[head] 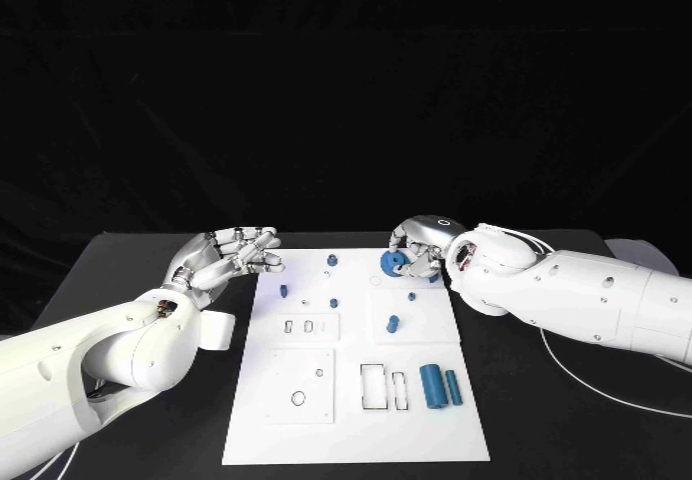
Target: Assemble the parts on the task board
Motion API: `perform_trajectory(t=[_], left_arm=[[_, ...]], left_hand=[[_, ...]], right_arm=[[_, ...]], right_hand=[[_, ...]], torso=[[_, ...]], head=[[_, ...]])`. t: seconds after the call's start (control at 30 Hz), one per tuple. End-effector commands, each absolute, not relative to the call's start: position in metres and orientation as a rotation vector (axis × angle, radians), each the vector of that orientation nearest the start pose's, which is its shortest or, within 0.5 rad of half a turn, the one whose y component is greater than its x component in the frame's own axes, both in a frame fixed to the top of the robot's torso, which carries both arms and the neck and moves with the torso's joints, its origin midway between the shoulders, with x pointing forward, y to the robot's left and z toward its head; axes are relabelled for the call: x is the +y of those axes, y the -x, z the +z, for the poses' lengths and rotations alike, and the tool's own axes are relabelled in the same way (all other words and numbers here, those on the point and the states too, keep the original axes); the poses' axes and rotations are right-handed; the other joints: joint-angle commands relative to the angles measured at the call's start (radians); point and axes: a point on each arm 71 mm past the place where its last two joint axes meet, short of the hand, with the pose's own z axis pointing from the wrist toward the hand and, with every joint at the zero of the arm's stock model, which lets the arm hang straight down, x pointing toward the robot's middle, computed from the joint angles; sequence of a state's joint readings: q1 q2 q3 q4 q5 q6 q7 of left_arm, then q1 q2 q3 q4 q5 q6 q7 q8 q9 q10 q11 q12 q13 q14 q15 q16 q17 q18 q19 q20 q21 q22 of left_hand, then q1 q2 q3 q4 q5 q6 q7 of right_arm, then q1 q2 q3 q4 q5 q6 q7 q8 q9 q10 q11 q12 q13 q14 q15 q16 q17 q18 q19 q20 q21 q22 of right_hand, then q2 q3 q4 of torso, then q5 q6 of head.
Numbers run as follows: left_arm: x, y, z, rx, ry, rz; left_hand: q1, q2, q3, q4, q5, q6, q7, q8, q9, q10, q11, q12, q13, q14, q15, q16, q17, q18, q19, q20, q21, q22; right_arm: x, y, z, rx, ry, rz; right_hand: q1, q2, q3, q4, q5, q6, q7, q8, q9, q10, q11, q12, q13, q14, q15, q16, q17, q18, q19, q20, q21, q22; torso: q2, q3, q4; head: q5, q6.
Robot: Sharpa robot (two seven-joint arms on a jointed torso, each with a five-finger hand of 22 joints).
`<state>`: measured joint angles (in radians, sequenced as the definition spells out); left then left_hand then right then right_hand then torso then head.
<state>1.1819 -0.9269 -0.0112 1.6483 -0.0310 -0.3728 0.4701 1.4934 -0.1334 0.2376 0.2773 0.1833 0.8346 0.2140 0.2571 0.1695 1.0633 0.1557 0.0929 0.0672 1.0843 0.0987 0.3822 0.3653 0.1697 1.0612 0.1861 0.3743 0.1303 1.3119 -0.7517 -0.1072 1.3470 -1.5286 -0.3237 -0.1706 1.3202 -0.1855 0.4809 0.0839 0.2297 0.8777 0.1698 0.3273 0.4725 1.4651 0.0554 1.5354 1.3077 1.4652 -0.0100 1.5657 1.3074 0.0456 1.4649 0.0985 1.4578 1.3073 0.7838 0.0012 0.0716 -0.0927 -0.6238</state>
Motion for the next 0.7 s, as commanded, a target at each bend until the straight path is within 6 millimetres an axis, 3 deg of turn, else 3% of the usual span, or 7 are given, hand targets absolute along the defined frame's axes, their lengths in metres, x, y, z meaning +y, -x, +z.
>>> perform_trajectory(t=[0.03, 0.33, 0.57, 0.7], left_arm=[[0.216, -0.467, -0.159, 1.325, 1.048, -1.599], [0.215, -0.468, -0.16, 1.327, 1.048, -1.601], [0.213, -0.467, -0.16, 1.33, 1.047, -1.606], [0.212, -0.467, -0.16, 1.331, 1.047, -1.608]], left_hand=[[-0.003, 0.002, 0.004, 0.002, -0.004, -0.003, 0.007, -0.005, -0.001, -0.004, 0.004, -0.007, 0.001, -0.006, -0.001, 0.0, 0.001, 0.012, -0.006, 0.003, 0.0, -0.001], [-0.003, 0.002, 0.005, 0.002, -0.004, -0.003, 0.007, -0.006, -0.001, -0.004, 0.004, -0.007, 0.001, -0.006, -0.001, 0.0, 0.002, 0.012, -0.006, 0.003, 0.0, -0.001], [-0.003, 0.002, 0.005, 0.002, -0.004, -0.003, 0.007, -0.006, -0.001, -0.004, 0.004, -0.007, 0.001, -0.006, -0.001, 0.0, 0.002, 0.012, -0.006, 0.003, 0.0, -0.001], [-0.003, 0.002, 0.005, 0.002, -0.004, -0.003, 0.007, -0.006, -0.001, -0.004, 0.004, -0.007, 0.001, -0.006, -0.001, 0.0, 0.002, 0.012, -0.006, 0.003, 0.0, -0.001]], right_arm=[[-0.2, -0.524, -0.152, 1.483, 0.249, 0.459], [-0.162, -0.503, -0.142, 1.413, 0.35, 0.529], [-0.13, -0.502, -0.142, 1.39, 0.397, 0.551], [-0.116, -0.504, -0.147, 1.394, 0.413, 0.56]], right_hand=[[-0.014, 0.008, 0.007, 0.002, -0.008, 0.051, -0.041, 0.012, 0.007, 0.077, -0.007, 0.002, 0.227, 0.105, -0.009, 0.004, 0.258, -0.01, 0.021, -0.009, 0.006, 0.12], [-0.02, 0.007, 0.009, 0.003, -0.011, 0.051, -0.042, 0.01, 0.007, 0.077, -0.008, 0.003, 0.228, 0.105, -0.01, 0.004, 0.259, -0.011, 0.024, -0.01, 0.009, 0.124], [-0.022, 0.008, 0.012, 0.003, -0.013, 0.051, -0.042, 0.009, 0.006, 0.077, -0.008, 0.002, 0.227, 0.105, -0.01, 0.004, 0.26, -0.012, 0.025, -0.011, 0.011, 0.127], [-0.024, 0.008, 0.013, 0.004, -0.014, 0.051, -0.042, 0.008, 0.006, 0.077, -0.008, 0.002, 0.227, 0.105, -0.01, 0.004, 0.261, -0.012, 0.025, -0.011, 0.011, 0.127]], torso=[[-0.001, 0.0005, 0.0016], [0.0, 0.0004, -0.0004], [0.0, -0.0023, 0.0029], [0.001, -0.0014, 0.0035]], head=[[0.001, 0.001], [0.012, 0.002], [0.014, 0.002], [0.013, 0.002]])
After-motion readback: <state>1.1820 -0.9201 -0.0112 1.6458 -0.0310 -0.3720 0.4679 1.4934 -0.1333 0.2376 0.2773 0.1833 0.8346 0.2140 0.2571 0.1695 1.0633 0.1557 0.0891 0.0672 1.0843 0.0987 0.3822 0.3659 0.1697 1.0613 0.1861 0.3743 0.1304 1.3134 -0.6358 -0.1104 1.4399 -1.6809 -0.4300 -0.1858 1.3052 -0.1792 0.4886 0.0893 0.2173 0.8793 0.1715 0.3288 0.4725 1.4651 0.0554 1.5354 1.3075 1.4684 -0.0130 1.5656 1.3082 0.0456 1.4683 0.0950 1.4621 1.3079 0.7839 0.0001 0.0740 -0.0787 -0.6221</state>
